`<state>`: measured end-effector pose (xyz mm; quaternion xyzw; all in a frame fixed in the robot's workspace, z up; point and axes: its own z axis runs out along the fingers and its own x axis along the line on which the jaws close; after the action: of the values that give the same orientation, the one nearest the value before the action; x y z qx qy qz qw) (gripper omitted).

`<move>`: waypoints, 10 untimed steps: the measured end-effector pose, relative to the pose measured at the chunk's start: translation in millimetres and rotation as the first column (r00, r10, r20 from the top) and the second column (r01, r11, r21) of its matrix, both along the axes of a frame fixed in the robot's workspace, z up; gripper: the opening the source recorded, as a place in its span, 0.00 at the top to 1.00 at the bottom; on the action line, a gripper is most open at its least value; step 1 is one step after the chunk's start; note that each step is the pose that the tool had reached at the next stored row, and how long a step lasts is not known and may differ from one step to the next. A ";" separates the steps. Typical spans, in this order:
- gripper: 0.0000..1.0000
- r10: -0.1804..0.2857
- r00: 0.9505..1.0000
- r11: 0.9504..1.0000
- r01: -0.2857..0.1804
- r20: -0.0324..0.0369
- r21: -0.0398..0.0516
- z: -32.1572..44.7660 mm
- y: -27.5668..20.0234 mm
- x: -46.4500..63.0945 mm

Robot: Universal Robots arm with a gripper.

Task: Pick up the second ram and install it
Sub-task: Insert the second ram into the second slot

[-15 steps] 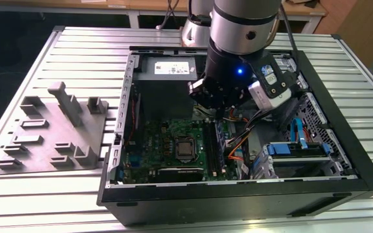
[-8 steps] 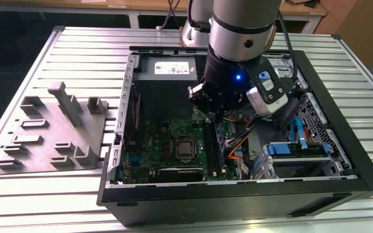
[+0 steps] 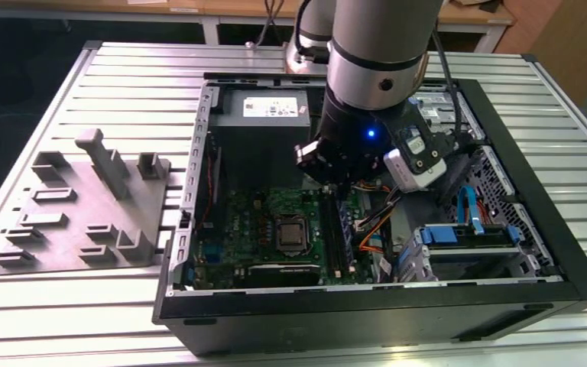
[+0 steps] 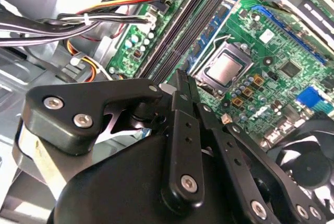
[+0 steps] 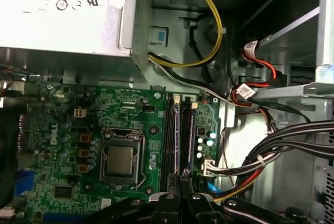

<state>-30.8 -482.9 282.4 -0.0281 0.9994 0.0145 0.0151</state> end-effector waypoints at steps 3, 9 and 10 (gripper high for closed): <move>0.89 0.000 1.000 1.000 0.000 0.000 0.000 -5.5 0.0 0.0; 0.89 0.000 1.000 1.000 0.000 0.000 0.000 -17.1 0.0 0.0; 0.89 0.000 1.000 1.000 0.000 0.000 0.000 -18.6 0.0 0.0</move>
<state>-30.8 -482.9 263.7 -0.0281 0.9994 0.0145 0.0152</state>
